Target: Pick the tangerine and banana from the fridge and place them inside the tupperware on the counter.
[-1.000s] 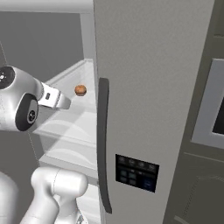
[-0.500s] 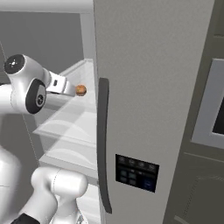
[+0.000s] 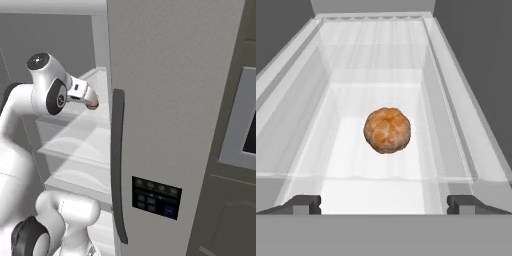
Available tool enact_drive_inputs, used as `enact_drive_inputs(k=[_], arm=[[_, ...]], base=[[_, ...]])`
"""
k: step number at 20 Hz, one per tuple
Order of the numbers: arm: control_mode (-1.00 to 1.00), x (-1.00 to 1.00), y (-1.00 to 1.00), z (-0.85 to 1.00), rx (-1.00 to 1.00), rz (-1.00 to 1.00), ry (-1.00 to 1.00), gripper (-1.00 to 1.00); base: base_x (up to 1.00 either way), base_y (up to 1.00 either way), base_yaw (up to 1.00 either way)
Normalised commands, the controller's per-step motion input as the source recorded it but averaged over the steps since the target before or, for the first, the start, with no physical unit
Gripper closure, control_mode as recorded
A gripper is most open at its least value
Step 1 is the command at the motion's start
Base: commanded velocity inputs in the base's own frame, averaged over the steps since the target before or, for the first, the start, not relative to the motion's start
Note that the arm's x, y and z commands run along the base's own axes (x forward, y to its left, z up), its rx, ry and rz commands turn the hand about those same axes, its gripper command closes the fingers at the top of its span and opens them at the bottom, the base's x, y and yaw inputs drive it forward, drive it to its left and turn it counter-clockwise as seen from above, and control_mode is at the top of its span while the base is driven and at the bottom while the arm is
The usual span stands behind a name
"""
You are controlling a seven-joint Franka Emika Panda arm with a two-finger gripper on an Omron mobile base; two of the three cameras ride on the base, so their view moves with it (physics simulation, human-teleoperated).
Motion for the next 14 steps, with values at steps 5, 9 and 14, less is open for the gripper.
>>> enact_drive_inputs(k=[5,9,14], arm=[[-1.00,0.39,-0.06,-0.18,0.00,0.00,0.00,-1.00],[-1.00,0.43,0.00,-0.19,0.00,0.00,0.01,-1.00],[-1.00,0.39,0.00,-0.25,0.00,0.00,0.04,-1.00]], base=[[0.00,0.00,0.00],[0.00,0.00,0.00],[0.00,0.00,0.00]])
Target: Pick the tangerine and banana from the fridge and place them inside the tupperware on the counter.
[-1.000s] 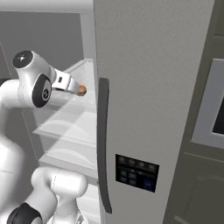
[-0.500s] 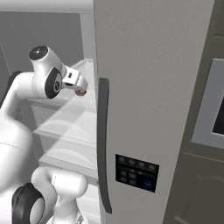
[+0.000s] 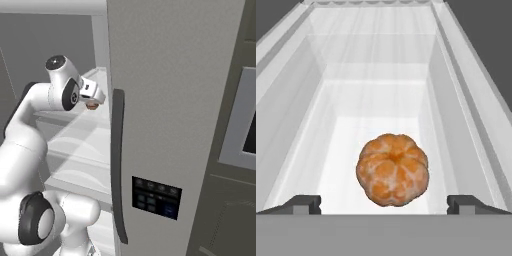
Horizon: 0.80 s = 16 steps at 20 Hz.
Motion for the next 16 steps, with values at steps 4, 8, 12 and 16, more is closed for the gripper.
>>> enact_drive_inputs(k=[4,8,12,16], arm=[[-1.00,0.40,-0.03,-0.22,0.00,0.00,0.02,-1.00],[-1.00,0.29,-0.04,-0.15,0.00,0.00,0.00,-1.00],[-1.00,0.06,-0.01,-0.18,0.00,0.00,0.00,-1.00],[-1.00,0.01,0.00,-0.20,0.00,0.00,0.02,-1.00]], base=[[0.00,0.00,0.00],[0.00,0.00,0.00],[0.00,0.00,0.00],[0.00,0.00,0.00]])
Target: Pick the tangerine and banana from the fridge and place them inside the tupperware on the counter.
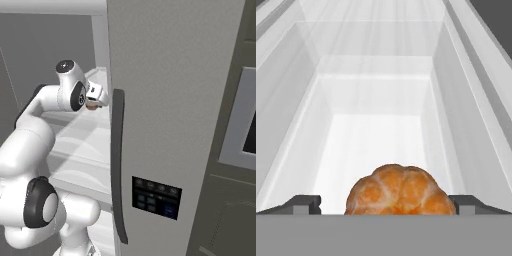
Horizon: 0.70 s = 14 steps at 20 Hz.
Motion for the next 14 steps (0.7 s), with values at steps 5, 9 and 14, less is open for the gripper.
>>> enact_drive_inputs(k=[5,9,14], arm=[[-1.00,0.01,0.00,-0.17,0.00,0.00,0.04,1.00],[-1.00,-0.12,0.00,-0.14,0.00,0.00,0.00,1.00],[-1.00,-0.74,0.00,-0.06,0.00,0.00,-0.18,1.00]], base=[[0.00,0.00,0.00],[0.00,0.00,0.00],[0.00,0.00,0.00]])
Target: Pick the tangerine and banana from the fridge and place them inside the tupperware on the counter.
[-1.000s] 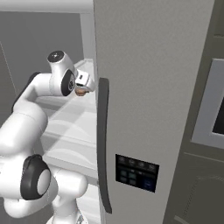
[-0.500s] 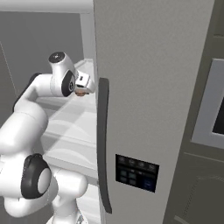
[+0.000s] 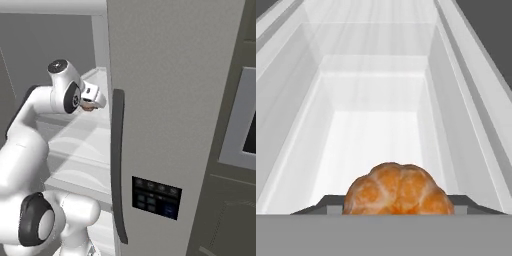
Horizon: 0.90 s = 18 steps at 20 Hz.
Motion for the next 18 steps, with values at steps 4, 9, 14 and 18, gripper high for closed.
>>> enact_drive_inputs(k=[4,9,14,18], arm=[[-1.00,-0.98,0.00,0.16,0.06,0.00,-0.08,1.00],[-1.00,-0.90,0.00,0.49,0.01,0.00,0.00,1.00],[-1.00,-0.81,0.00,0.58,0.00,0.00,0.04,1.00],[-1.00,-0.77,0.00,0.38,0.00,0.00,0.14,1.00]], base=[[0.00,0.00,0.00],[0.00,0.00,0.00],[0.00,0.00,0.00],[0.00,0.00,0.00]])
